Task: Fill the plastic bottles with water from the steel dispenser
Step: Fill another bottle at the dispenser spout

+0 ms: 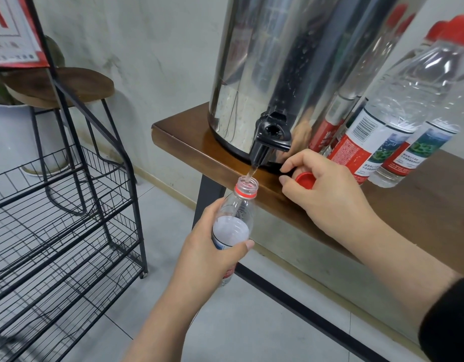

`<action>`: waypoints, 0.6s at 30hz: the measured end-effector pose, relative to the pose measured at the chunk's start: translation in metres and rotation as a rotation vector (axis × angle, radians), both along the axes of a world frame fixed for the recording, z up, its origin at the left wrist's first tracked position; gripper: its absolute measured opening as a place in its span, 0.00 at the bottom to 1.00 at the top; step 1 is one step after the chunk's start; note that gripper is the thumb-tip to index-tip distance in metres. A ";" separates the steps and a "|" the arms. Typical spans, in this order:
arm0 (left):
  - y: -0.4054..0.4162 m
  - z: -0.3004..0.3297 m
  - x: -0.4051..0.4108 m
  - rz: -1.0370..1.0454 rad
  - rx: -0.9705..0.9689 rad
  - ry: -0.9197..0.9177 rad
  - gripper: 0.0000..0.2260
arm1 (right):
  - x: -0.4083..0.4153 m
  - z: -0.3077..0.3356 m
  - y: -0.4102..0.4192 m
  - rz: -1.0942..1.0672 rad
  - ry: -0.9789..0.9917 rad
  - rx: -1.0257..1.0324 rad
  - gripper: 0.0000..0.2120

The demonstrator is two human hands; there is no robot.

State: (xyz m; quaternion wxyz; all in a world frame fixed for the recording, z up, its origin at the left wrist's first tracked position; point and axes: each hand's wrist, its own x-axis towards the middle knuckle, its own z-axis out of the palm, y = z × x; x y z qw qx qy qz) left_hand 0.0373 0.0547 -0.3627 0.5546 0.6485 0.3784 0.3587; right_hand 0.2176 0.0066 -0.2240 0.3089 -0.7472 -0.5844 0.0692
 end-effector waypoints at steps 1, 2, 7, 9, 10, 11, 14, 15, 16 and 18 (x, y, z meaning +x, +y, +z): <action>0.000 0.000 0.000 0.000 0.000 -0.002 0.34 | 0.000 0.000 0.000 0.000 -0.002 0.001 0.04; 0.000 0.000 0.000 -0.001 -0.001 -0.003 0.34 | 0.000 0.000 0.000 0.000 -0.003 0.001 0.04; 0.001 0.000 0.001 -0.007 -0.001 -0.004 0.34 | -0.001 0.000 0.000 -0.003 -0.006 -0.009 0.04; 0.001 0.000 0.001 -0.009 -0.002 -0.005 0.34 | -0.001 0.000 0.000 -0.004 -0.009 -0.006 0.04; 0.001 -0.001 0.001 -0.009 0.000 -0.004 0.34 | -0.001 0.000 0.000 -0.004 -0.008 -0.006 0.04; 0.000 0.000 0.000 -0.008 0.003 -0.005 0.34 | -0.002 0.000 0.000 -0.004 -0.005 -0.007 0.04; 0.000 -0.001 0.000 -0.007 0.001 -0.009 0.34 | -0.001 0.001 0.000 -0.005 -0.005 -0.006 0.04; 0.000 0.000 0.000 -0.008 -0.003 -0.011 0.34 | -0.002 0.001 0.000 -0.005 -0.007 -0.005 0.04; 0.000 0.000 0.001 -0.009 -0.006 -0.014 0.34 | -0.002 0.001 0.000 -0.006 -0.009 -0.001 0.04; 0.000 0.001 0.001 -0.008 -0.012 -0.015 0.34 | -0.002 0.001 0.000 -0.009 -0.015 0.005 0.04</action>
